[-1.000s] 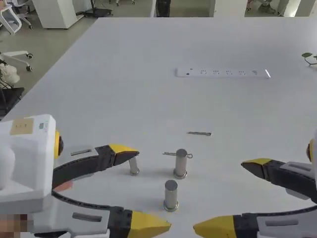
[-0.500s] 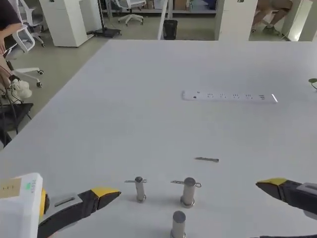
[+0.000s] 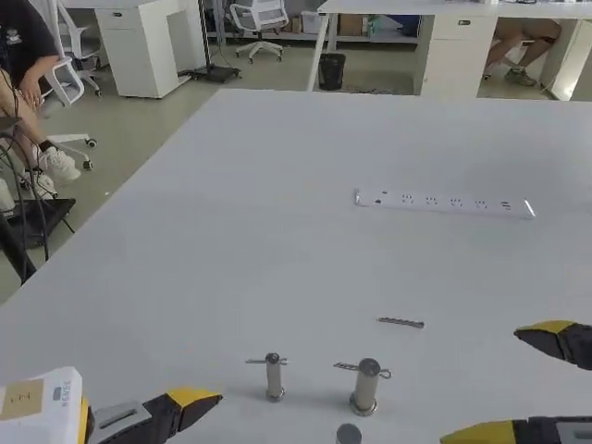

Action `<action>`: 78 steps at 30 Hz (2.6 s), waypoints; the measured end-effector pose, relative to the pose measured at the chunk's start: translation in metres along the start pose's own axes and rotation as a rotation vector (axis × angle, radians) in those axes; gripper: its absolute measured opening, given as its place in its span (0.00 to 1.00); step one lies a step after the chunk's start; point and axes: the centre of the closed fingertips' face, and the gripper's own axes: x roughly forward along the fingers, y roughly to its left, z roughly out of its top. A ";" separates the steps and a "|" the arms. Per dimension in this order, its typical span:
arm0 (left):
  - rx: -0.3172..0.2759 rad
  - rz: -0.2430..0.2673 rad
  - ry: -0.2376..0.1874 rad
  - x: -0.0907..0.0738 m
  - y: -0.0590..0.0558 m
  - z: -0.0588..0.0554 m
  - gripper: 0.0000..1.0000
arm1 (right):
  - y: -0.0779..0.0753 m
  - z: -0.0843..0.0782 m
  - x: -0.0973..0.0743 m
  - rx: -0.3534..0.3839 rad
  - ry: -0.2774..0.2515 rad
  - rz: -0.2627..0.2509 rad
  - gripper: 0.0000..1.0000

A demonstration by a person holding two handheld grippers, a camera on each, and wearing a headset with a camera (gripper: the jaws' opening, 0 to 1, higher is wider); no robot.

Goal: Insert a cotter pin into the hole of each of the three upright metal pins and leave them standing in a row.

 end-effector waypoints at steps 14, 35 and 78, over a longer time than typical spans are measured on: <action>0.003 0.045 -0.014 -0.003 0.008 -0.003 0.99 | -0.033 -0.016 0.025 -0.173 0.177 0.030 0.71; 0.046 0.045 0.066 0.001 0.009 -0.010 0.97 | -0.070 -0.001 0.066 -0.376 0.318 0.097 0.58; 0.065 0.096 0.079 -0.013 0.013 -0.007 0.91 | -0.087 -0.011 0.129 -0.611 0.712 0.237 0.19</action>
